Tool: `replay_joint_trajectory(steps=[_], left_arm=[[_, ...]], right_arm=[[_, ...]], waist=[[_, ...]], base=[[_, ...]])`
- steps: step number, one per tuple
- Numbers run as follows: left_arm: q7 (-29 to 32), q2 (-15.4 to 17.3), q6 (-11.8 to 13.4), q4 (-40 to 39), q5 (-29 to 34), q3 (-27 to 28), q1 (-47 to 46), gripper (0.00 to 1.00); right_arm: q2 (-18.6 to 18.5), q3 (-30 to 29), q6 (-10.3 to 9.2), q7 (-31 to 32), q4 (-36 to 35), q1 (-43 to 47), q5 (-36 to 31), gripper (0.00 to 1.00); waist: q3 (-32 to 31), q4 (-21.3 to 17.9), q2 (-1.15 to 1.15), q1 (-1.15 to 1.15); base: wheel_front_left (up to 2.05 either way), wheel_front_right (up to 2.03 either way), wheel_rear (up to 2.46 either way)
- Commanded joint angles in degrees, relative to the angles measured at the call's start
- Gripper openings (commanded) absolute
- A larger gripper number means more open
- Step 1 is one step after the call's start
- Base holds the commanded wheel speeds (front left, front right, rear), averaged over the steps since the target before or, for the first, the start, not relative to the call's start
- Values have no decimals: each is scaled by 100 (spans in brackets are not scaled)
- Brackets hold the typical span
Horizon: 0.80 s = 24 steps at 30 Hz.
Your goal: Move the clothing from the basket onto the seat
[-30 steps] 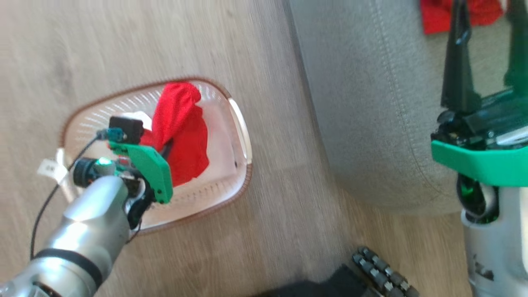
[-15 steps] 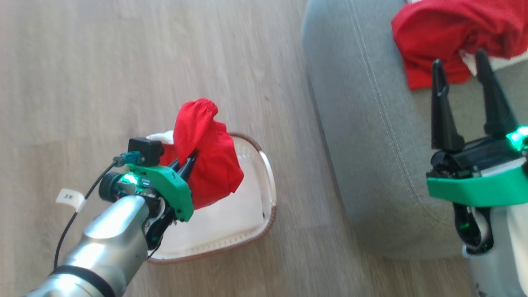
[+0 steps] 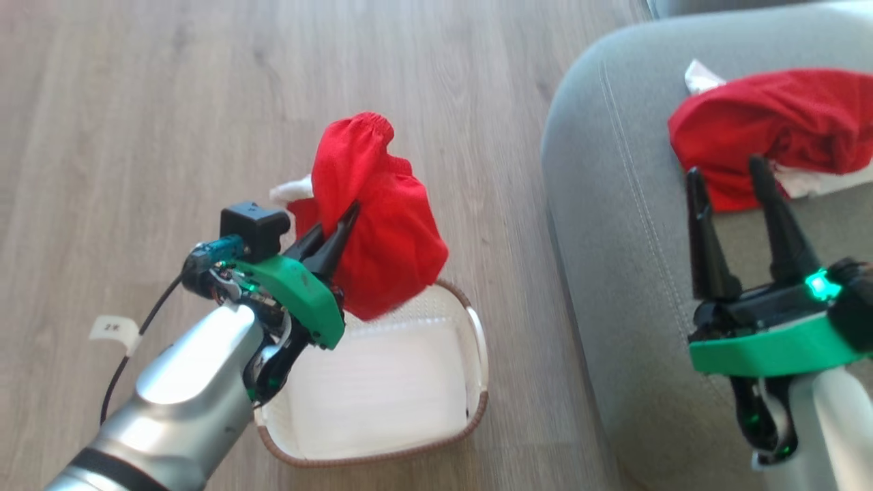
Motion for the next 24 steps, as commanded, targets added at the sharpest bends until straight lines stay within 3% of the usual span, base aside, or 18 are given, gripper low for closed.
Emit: replay_joint_trajectory(steps=[1, 15, 24], left_arm=[[-78, 272, 100, -383, 70, 326, -238, 0], [256, 805, 596, -2122, 198, 507, -399, 0], [460, 938, 795, -2684, 205, 526, -421, 0]], right_arm=[[-25, 164, -1, -15, -147, -31, 66, 100], [-26, 685, -1, -21, 92, 204, 188, 100], [-46, 1034, -1, -29, 230, 241, 233, 100]], waist=[[-191, 117, 0, 1], [-440, 223, 0, 1], [-451, 207, 0, 1]], base=[[0, 0, 0], [0, 0, 0], [0, 0, 0]])
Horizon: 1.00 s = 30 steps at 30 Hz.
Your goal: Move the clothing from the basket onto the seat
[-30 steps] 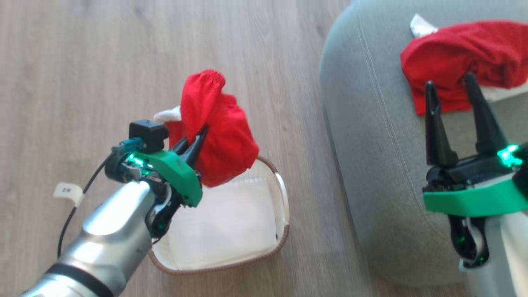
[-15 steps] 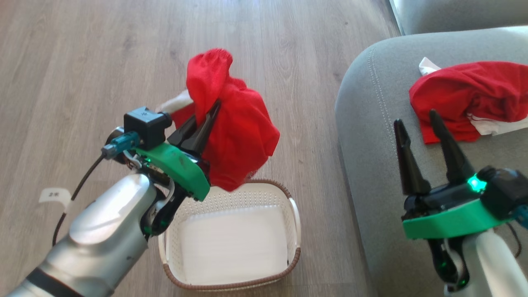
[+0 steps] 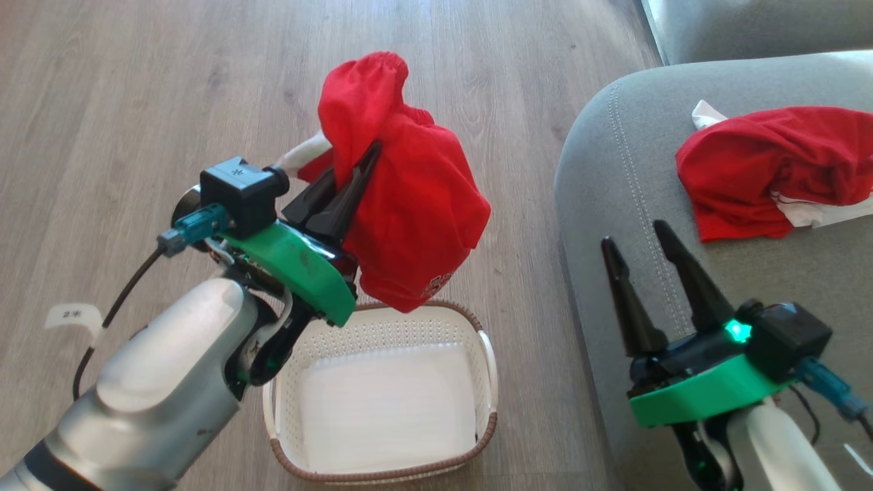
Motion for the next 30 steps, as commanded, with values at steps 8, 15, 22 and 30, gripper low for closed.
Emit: replay_joint_trajectory(steps=[8, 15, 22, 30], left_arm=[[34, 185, 57, -273, 48, 250, -395, 0], [67, 63, 18, -335, 59, 141, -443, 0], [116, -126, -90, -361, 74, -18, -541, 0], [156, -332, -199, -320, 80, -193, -606, 0]], right_arm=[[-209, 959, -1, -27, 98, -401, 495, 100], [-392, 1897, -1, -31, 806, -1197, 1103, 100], [-503, 2778, -1, -35, 1558, -1999, 1649, 100], [-456, 3264, -1, -36, 1951, -2563, 1993, 100]], waist=[[4, 37, 0, 1], [6, 183, 0, 1], [15, 449, 0, 1], [2, 727, 0, 1]], base=[[0, 0, 0], [0, 0, 0], [0, 0, 0], [0, 0, 0]])
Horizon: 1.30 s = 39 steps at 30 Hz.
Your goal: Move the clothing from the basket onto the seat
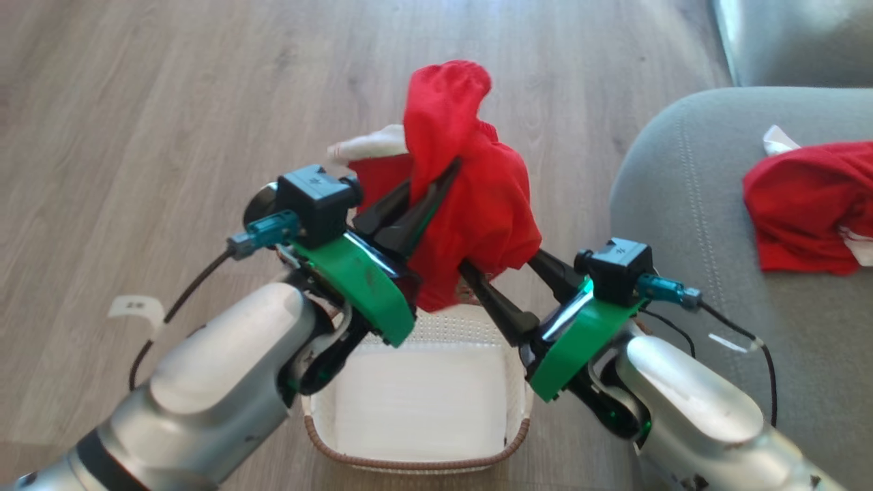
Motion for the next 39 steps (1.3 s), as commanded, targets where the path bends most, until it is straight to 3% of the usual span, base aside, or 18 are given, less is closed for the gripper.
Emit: replay_joint_trajectory(steps=[1, 7, 8, 9, 10, 21, 30, 31, 32, 33, 39], left_arm=[[11, 52, -31, -131, 51, 247, -384, 0], [45, -60, -90, -97, 27, 135, -380, 0], [46, -68, -95, -86, 23, 125, -378, 0], [47, -73, -96, -74, 17, 119, -375, 0], [47, -77, -97, -64, 13, 114, -373, 0], [-4, -11, -63, 45, -29, 141, -327, 0], [-57, 115, -22, 232, -118, 207, -211, 0], [-49, 114, -26, 235, -141, 205, -195, 23], [-46, 113, -30, 230, -156, 203, -186, 75], [-38, 116, -31, 222, -162, 197, -181, 100], [-44, 171, 5, 112, -112, 154, -157, 100]], right_arm=[[94, 47, -1, -36, -101, -201, 64, 100], [248, 199, -1, -36, 110, -430, 101, 100], [270, 209, -1, -36, 138, -446, 95, 67], [289, 211, -1, -36, 162, -457, 91, 19], [304, 213, -1, -36, 174, -465, 93, 0], [259, 90, -1, -37, -24, -388, 17, 0], [99, -534, -1, -37, -609, -39, -241, 0], [74, -617, -1, -37, -678, 11, -281, 0], [51, -699, -1, -37, -748, 58, -321, 0], [30, -781, -1, -37, -822, 101, -364, 0], [-134, -1376, -1, -37, -1237, 370, -631, 0]], waist=[[-17, 71, 0, 0], [-38, 231, 0, 0], [-40, 247, 0, 0], [-40, 262, 0, 0], [-37, 275, 0, 0], [-36, 200, 0, 0], [3, -33, 0, 0], [8, -68, 0, 0], [14, -104, 0, 0], [20, -146, 0, 0], [44, -483, 0, 0]], base=[[0, 0, 0], [0, 0, 0], [0, 0, 0], [0, 0, 0], [0, 0, 0], [0, 0, 0], [0, 0, 0], [0, 0, 0], [0, 0, 0], [0, 0, 0], [0, 0, 0]])
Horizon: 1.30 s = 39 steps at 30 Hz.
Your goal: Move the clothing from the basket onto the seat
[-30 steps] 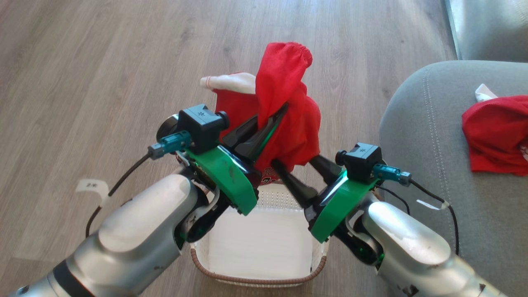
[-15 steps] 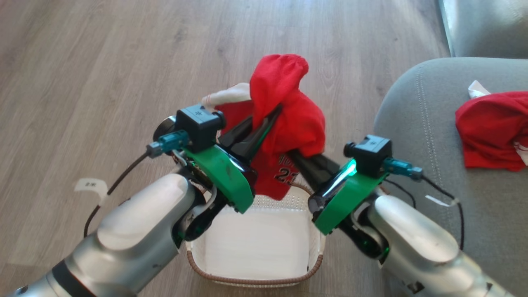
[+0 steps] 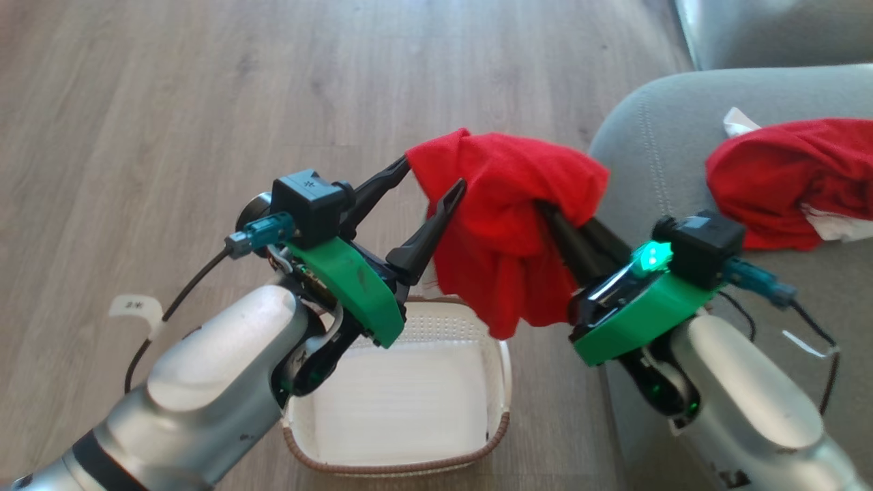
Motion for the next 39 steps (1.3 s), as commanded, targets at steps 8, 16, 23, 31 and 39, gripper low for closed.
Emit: replay_joint_trajectory(steps=[8, 16, 23, 31, 39], left_arm=[[-126, 251, 91, -314, 118, 219, -151, 100], [-159, 331, 93, -395, 208, 147, -126, 100], [-120, 383, 92, -393, 310, 46, -151, 100], [-84, 385, 92, -403, 403, -74, -168, 100], [-44, 350, 124, -433, 424, -146, -171, 100]], right_arm=[[-285, -499, -1, -37, -500, 171, -197, 0], [-466, -952, -1, -37, -763, 497, -289, 0], [-444, -1279, -1, -37, -1008, 755, -367, 0], [-342, -1561, -1, -37, -1225, 982, -474, 0], [-257, -1722, -1, -37, -1385, 1139, -527, 0]], waist=[[67, -575, 0, 0], [170, -1260, 0, 0], [317, -1822, 0, 0], [429, -2376, 0, 0], [537, -2834, 0, 0]], base=[[0, 0, 0], [0, 0, 0], [0, 0, 0], [0, 0, 0], [0, 0, 0]])
